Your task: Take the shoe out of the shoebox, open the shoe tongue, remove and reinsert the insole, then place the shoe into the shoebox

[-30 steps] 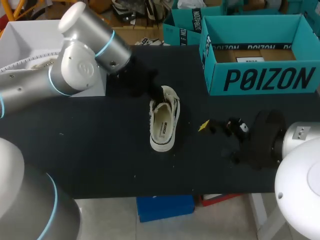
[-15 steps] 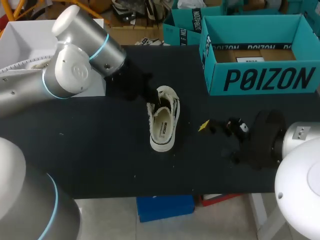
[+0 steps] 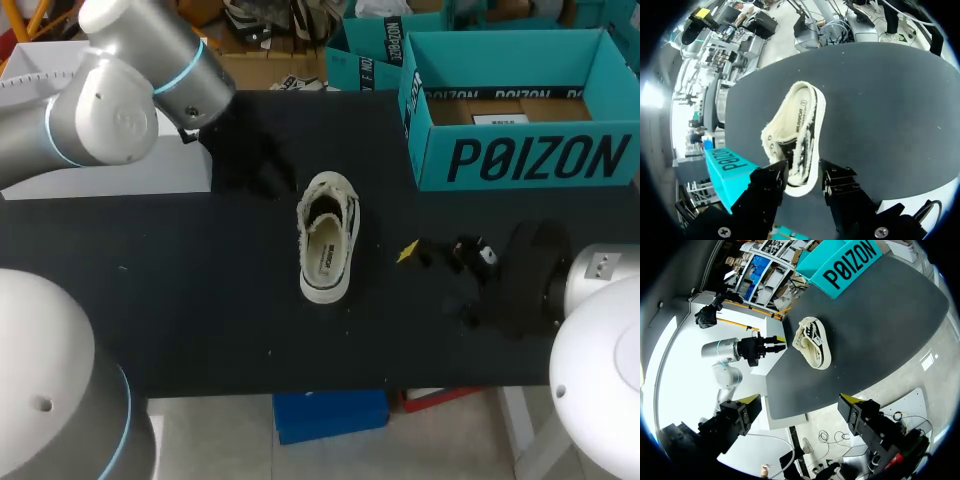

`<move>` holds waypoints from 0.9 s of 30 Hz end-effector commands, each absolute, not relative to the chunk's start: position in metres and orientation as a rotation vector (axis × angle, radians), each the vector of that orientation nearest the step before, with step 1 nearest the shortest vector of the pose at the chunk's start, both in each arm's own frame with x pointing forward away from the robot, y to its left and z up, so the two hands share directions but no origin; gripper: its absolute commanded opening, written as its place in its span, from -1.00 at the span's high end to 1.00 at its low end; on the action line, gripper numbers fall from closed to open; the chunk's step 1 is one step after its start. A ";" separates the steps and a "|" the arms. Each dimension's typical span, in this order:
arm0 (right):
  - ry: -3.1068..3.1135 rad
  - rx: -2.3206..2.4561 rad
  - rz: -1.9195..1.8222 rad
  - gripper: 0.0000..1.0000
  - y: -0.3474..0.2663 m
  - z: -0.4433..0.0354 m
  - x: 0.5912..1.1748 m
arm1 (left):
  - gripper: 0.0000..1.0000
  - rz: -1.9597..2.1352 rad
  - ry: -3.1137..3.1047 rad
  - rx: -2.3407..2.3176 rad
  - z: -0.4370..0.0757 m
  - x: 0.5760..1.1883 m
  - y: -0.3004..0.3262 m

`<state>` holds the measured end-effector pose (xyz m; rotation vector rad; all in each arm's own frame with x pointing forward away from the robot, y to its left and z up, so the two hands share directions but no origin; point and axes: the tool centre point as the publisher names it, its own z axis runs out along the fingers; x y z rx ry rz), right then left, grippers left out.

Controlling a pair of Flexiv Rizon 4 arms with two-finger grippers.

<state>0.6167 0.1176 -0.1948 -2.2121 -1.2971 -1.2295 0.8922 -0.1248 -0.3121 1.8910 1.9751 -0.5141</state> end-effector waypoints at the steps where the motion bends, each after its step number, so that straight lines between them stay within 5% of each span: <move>1: -1.270 -2.190 -1.252 -1.00 0.116 -0.201 0.612 | 0.22 -0.451 1.996 1.917 -0.312 0.888 -0.124; 27: -1.270 -2.190 -1.252 -1.00 0.116 -0.201 0.612 | 0.15 -0.397 2.027 2.035 -0.362 0.886 -0.151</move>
